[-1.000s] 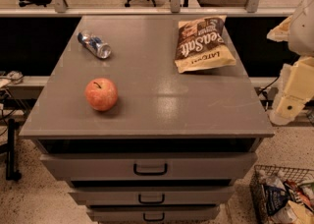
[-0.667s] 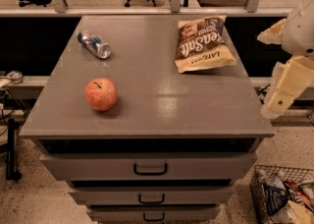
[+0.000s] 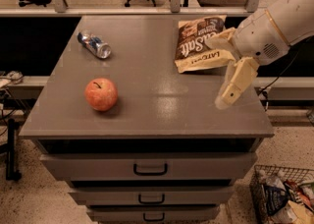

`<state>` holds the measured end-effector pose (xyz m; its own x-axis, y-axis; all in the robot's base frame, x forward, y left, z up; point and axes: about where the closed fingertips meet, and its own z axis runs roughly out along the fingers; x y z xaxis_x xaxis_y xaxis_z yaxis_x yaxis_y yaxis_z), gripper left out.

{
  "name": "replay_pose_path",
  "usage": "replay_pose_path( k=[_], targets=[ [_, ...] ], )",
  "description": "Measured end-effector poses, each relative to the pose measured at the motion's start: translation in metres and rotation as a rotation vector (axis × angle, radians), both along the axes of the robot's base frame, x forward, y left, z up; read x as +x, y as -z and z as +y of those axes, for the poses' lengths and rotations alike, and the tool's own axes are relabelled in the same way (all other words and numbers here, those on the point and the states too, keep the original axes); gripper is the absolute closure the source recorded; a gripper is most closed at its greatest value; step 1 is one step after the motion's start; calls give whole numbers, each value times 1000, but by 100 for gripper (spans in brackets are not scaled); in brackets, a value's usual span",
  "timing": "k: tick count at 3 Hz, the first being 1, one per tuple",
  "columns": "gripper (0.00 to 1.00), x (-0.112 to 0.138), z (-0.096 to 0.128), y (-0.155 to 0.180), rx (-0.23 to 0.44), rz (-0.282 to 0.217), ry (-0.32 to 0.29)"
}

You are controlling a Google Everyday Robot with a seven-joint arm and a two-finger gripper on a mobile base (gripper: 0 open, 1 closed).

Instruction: Pick apple

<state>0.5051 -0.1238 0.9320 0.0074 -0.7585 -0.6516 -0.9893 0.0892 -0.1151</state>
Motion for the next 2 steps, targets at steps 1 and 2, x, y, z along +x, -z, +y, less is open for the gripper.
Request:
replay_pose_path(
  k=[1, 2],
  targets=[
    [0, 0, 0, 0, 0, 0, 0],
    [0, 2, 5, 3, 37, 6, -19]
  ],
)
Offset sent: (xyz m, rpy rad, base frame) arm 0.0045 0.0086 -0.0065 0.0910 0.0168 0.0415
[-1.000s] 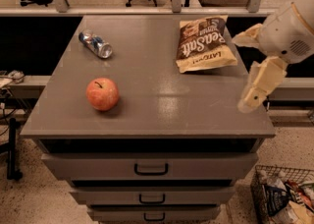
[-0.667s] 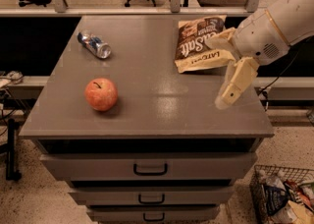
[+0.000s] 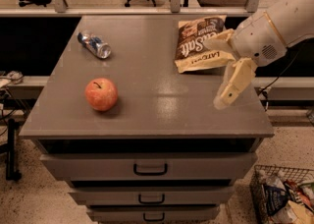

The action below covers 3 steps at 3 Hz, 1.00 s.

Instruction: Pick apple

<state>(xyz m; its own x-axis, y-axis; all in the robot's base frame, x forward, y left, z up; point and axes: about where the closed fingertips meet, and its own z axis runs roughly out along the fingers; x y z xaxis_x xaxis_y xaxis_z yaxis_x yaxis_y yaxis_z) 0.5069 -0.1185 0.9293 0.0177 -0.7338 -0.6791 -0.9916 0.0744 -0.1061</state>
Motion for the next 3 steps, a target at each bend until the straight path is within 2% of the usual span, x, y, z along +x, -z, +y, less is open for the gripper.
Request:
replay_pose_path(
  k=[1, 3],
  targets=[
    [0, 12, 30, 10, 79, 4, -54],
    [0, 39, 117, 25, 222, -19, -166]
  ],
)
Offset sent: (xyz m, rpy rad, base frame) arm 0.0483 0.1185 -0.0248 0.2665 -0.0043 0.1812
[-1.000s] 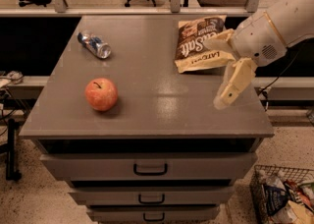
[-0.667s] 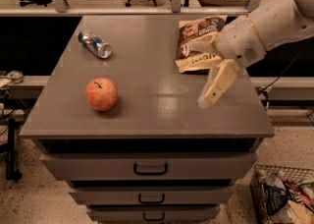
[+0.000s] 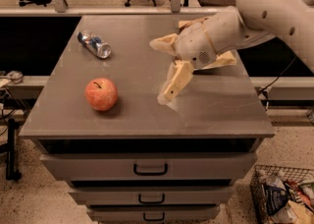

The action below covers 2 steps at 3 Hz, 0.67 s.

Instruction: Pick apple

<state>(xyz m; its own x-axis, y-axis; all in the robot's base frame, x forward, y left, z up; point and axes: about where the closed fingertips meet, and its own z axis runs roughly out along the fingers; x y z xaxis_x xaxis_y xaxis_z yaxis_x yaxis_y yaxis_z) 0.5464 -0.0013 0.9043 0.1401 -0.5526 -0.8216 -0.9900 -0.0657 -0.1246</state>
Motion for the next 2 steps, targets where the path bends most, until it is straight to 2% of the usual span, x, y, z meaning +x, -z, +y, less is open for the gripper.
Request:
replay_pose_path(
  k=[1, 2],
  targets=[
    [0, 10, 39, 10, 47, -28, -9],
    [0, 13, 70, 21, 80, -18, -17]
  ],
)
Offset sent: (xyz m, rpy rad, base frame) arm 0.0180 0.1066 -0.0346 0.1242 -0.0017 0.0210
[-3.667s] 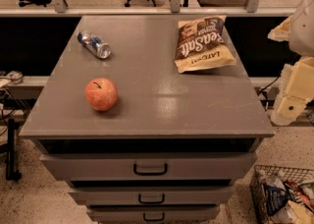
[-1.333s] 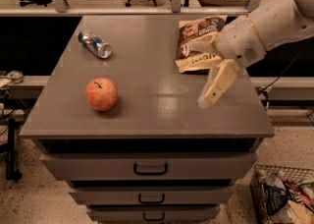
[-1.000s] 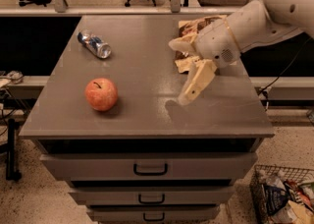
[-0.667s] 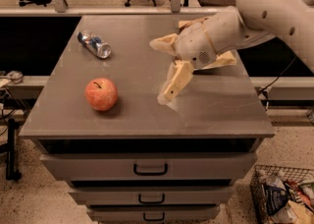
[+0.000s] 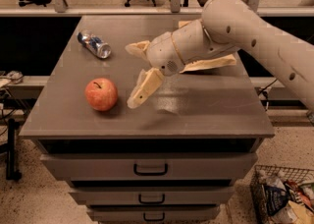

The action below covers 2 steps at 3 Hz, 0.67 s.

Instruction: Pick apple

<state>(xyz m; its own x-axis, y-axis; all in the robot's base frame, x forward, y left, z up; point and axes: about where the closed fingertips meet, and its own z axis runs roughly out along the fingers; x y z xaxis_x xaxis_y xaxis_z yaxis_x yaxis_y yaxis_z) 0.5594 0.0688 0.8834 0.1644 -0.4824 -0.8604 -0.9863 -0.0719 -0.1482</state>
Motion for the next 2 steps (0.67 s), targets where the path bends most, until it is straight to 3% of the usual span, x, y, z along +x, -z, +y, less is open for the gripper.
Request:
replay_pose_path(
  k=[2],
  targets=[
    [0, -11, 36, 16, 36, 46, -17]
  ],
)
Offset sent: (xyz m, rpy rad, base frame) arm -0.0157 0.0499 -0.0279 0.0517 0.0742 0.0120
